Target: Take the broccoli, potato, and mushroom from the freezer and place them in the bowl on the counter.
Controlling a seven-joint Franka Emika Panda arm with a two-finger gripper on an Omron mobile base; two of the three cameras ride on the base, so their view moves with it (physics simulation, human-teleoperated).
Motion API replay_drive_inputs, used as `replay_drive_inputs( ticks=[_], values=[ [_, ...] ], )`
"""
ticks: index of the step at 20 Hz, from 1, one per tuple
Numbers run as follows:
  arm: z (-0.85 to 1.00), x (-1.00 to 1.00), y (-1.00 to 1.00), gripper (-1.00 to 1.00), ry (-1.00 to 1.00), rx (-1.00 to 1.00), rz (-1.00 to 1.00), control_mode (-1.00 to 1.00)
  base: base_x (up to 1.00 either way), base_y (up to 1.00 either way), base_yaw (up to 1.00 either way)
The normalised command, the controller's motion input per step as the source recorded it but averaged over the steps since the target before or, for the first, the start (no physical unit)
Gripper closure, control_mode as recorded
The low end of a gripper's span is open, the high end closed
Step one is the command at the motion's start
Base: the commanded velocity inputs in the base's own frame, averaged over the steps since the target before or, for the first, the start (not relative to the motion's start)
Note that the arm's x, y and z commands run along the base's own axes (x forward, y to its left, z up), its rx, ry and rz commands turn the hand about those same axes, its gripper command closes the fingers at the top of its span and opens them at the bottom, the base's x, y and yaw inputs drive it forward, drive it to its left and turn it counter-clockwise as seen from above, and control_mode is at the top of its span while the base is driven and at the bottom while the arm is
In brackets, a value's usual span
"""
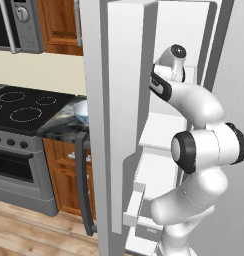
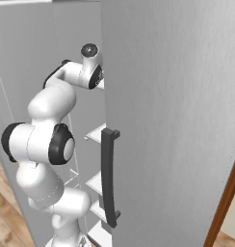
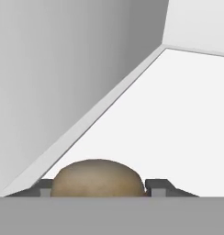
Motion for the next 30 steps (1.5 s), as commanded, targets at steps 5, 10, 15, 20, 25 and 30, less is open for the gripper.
replay_drive_inputs(
  ticks=[5, 10, 15, 20, 25, 30],
  values=[
    [0.00, -0.01, 0.00, 1.00, -0.01, 0.00, 0.00, -1.00, 0.00, 0.00, 0.00],
    [0.25, -0.40, -0.01, 1.00, -0.09, 0.00, -0.01, -1.00, 0.00, 0.00, 0.00],
    [0.85, -0.98, -0.08, 1.00, -0.22, 0.00, -0.02, -1.00, 0.00, 0.00, 0.00],
    [0.57, -1.00, -0.29, 1.00, -0.26, 0.00, 0.00, -1.00, 0.00, 0.00, 0.00],
    [0.05, -1.00, -0.19, 1.00, -0.01, 0.00, 0.00, -1.00, 0.00, 0.00, 0.00],
    [-0.11, -1.00, 0.00, 1.00, 0.04, -0.01, 0.00, -1.00, 0.00, 0.00, 0.00]
  ],
)
